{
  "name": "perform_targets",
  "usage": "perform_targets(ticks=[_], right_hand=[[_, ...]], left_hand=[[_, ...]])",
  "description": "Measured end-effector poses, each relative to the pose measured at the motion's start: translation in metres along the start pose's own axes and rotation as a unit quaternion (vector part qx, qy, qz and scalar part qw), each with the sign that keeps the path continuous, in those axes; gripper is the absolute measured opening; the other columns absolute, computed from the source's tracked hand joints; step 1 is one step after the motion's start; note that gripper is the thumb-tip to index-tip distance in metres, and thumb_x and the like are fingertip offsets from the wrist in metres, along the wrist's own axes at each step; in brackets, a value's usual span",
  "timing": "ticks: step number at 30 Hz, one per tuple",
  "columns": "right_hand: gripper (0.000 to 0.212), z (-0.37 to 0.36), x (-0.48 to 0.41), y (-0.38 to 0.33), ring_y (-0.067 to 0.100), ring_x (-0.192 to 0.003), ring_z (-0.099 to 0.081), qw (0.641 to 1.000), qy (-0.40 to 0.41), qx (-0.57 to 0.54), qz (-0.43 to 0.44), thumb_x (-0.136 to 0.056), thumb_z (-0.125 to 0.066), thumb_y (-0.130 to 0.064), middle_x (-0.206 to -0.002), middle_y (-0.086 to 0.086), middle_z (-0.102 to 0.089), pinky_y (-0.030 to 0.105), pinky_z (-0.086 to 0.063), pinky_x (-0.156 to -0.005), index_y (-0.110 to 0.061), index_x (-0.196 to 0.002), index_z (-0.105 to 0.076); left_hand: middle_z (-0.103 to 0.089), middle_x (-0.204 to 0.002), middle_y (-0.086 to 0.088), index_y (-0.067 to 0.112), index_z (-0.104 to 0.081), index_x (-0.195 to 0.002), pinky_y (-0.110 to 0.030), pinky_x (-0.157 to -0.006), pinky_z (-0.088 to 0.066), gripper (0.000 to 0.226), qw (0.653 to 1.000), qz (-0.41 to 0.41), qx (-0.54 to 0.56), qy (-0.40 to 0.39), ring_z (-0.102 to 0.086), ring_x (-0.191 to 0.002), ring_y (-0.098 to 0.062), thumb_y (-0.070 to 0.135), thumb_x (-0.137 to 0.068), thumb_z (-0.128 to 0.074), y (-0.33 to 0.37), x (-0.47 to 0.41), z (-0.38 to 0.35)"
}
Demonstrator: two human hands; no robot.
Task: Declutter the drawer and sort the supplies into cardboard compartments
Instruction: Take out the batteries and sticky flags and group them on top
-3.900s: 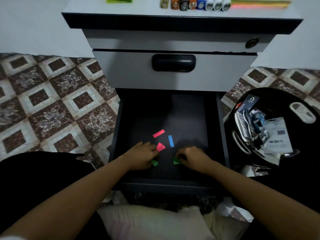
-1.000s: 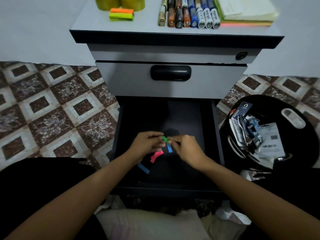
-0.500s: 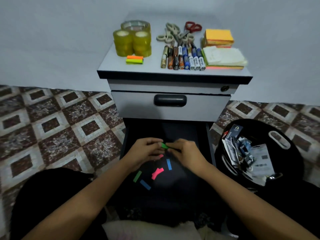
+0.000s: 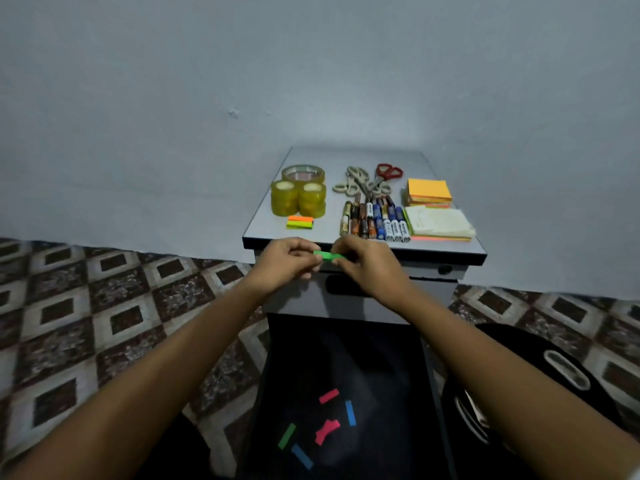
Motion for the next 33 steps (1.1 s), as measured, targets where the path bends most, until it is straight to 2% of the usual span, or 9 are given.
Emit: perform_targets(ticks=[2, 4, 8, 13, 16, 18, 21, 24, 33], right_hand=[[0.012, 0.004, -0.019, -0.008, 0.025, -0.084, -0.062, 1.0, 0.007, 0.019, 0.019, -0.087, -0.063, -0.016, -0.091, 0.009, -0.07, 0.039, -0.049, -0.071, -0.01, -0.097, -0.064], [0.012, 0.003, -0.036, -0.015, 0.026, -0.085, -0.061, 0.999, 0.006, 0.042, 0.031, -0.088, -0.061, -0.018, -0.092, 0.008, -0.069, 0.038, -0.048, -0.071, -0.01, -0.097, -0.065], [0.016, -0.01, -0.06, -0.02, 0.028, -0.092, -0.057, 0.995, -0.009, 0.097, 0.034, -0.091, -0.058, -0.022, -0.097, 0.01, -0.068, 0.032, -0.041, -0.069, -0.013, -0.101, -0.065], [0.021, -0.033, -0.067, -0.017, 0.029, -0.097, -0.052, 0.985, -0.041, 0.162, 0.031, -0.095, -0.049, -0.024, -0.103, 0.012, -0.065, 0.035, -0.042, -0.071, -0.015, -0.106, -0.064], [0.024, -0.04, -0.065, -0.016, 0.03, -0.1, -0.05, 0.984, -0.039, 0.17, 0.03, -0.096, -0.047, -0.023, -0.109, 0.011, -0.063, 0.035, -0.04, -0.07, -0.013, -0.11, -0.064], [0.025, -0.041, -0.065, -0.015, 0.03, -0.103, -0.05, 0.985, -0.035, 0.168, 0.034, -0.096, -0.048, -0.022, -0.115, 0.01, -0.06, 0.037, -0.042, -0.075, -0.013, -0.111, -0.066], [0.024, -0.04, -0.063, -0.014, 0.031, -0.104, -0.051, 0.989, -0.02, 0.142, 0.028, -0.093, -0.053, -0.02, -0.114, 0.014, -0.056, 0.038, -0.044, -0.079, -0.012, -0.111, -0.067], [0.024, -0.036, -0.061, -0.011, 0.031, -0.1, -0.052, 0.99, -0.003, 0.14, 0.012, -0.092, -0.053, -0.018, -0.107, 0.015, -0.057, 0.036, -0.042, -0.075, -0.011, -0.112, -0.065], [0.02, -0.042, -0.074, -0.012, 0.029, -0.091, -0.055, 0.99, -0.011, 0.135, -0.023, -0.093, -0.049, -0.015, -0.097, 0.013, -0.063, 0.036, -0.042, -0.069, -0.008, -0.099, -0.066]], left_hand=[[-0.065, -0.063, -0.002, 0.007, -0.062, -0.101, -0.016, -0.055, -0.05, 0.016, 0.998, -0.034, -0.028, 0.041, -0.059, -0.05, 0.001, 0.003, -0.085, -0.064, 0.015, -0.009, 0.013], [-0.062, -0.056, 0.004, 0.013, -0.063, -0.097, -0.02, -0.059, -0.047, 0.015, 0.993, -0.059, -0.072, 0.072, -0.057, -0.051, 0.0, 0.005, -0.084, -0.066, 0.026, -0.019, 0.024], [-0.058, -0.064, 0.002, 0.018, -0.067, -0.088, -0.024, -0.066, -0.041, 0.01, 0.978, -0.072, -0.167, 0.101, -0.054, -0.065, -0.013, 0.01, -0.082, -0.067, 0.029, -0.035, 0.039], [-0.064, -0.083, -0.007, 0.012, -0.07, -0.094, -0.026, -0.072, -0.041, 0.014, 0.955, -0.063, -0.268, 0.113, -0.059, -0.086, -0.022, 0.011, -0.083, -0.063, 0.015, -0.041, 0.045], [-0.065, -0.091, -0.008, 0.016, -0.07, -0.095, -0.033, -0.082, -0.046, 0.014, 0.942, -0.069, -0.305, 0.12, -0.059, -0.094, -0.026, 0.016, -0.083, -0.062, 0.01, -0.045, 0.045], [-0.058, -0.093, -0.006, 0.019, -0.071, -0.094, -0.039, -0.088, -0.046, 0.013, 0.929, -0.078, -0.342, 0.117, -0.058, -0.096, -0.027, 0.02, -0.085, -0.061, 0.008, -0.047, 0.045], [-0.048, -0.091, 0.0, 0.019, -0.07, -0.096, -0.042, -0.09, -0.045, 0.015, 0.924, -0.094, -0.354, 0.114, -0.057, -0.095, -0.025, 0.023, -0.085, -0.062, 0.008, -0.046, 0.045], [-0.054, -0.089, 0.003, 0.018, -0.068, -0.099, -0.041, -0.09, -0.045, 0.016, 0.926, -0.104, -0.347, 0.104, -0.058, -0.094, -0.022, 0.023, -0.085, -0.062, 0.008, -0.045, 0.048], [-0.062, -0.085, 0.003, 0.019, -0.071, -0.09, -0.043, -0.091, -0.046, 0.01, 0.93, -0.1, -0.343, 0.086, -0.06, -0.092, -0.021, 0.02, -0.085, -0.063, 0.013, -0.052, 0.055]])
Point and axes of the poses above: each hand's wrist, its own x-axis away from the middle knuckle, its own z-axis out of the back of the hand, y = z × x, the point moved 5 cm from there along -x, towards the middle knuckle
